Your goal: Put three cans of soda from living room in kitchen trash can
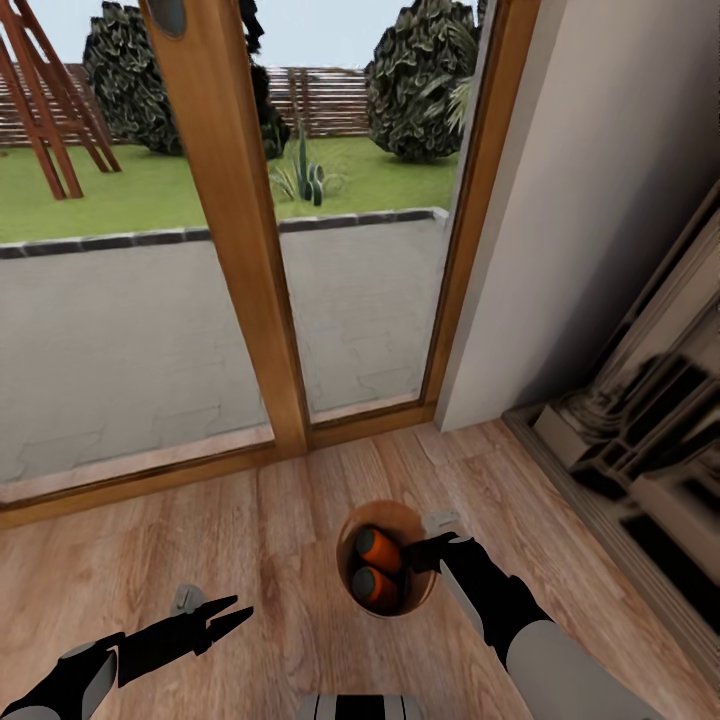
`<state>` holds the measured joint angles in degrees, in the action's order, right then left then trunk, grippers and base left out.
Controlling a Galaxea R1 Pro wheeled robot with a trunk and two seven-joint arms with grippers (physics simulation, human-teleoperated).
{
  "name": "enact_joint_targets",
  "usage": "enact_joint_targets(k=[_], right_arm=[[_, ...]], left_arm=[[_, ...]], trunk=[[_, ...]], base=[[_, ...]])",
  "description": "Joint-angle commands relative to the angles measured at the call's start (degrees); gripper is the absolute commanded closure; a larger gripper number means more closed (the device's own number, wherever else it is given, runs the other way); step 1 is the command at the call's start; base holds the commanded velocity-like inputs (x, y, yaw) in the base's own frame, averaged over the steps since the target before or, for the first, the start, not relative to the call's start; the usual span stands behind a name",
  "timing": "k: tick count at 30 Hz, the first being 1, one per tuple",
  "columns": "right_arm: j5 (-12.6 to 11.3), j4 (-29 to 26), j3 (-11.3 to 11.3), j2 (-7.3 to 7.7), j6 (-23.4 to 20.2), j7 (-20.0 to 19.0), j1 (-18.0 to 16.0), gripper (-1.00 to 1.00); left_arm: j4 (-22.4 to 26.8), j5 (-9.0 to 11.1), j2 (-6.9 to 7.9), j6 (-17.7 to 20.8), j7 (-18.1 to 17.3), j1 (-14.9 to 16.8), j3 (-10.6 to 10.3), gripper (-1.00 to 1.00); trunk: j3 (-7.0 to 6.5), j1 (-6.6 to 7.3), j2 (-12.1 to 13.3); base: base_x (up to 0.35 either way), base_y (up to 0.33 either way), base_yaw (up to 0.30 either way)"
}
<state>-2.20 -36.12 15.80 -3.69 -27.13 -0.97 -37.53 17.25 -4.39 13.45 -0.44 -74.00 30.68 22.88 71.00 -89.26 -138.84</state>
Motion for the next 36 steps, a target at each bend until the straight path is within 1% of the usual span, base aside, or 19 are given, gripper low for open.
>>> enact_joint_targets(k=[1,36], right_arm=[[0.0,0.0,0.0,0.0,0.0,0.0,0.0,-1.0],[0.0,0.1,0.0,-0.01,0.0,0.0,0.0,-1.0]], left_arm=[[0.0,0.0,0.0,0.0,0.0,0.0,0.0,-1.0],[0.1,0.1,0.0,0.0,0.0,0.0,0.0,-1.0]], trunk=[[-0.18,0.23,0.4],[-6.47,7.91,14.5]], base=[[0.0,0.0,0.0],[0.0,0.0,0.0]])
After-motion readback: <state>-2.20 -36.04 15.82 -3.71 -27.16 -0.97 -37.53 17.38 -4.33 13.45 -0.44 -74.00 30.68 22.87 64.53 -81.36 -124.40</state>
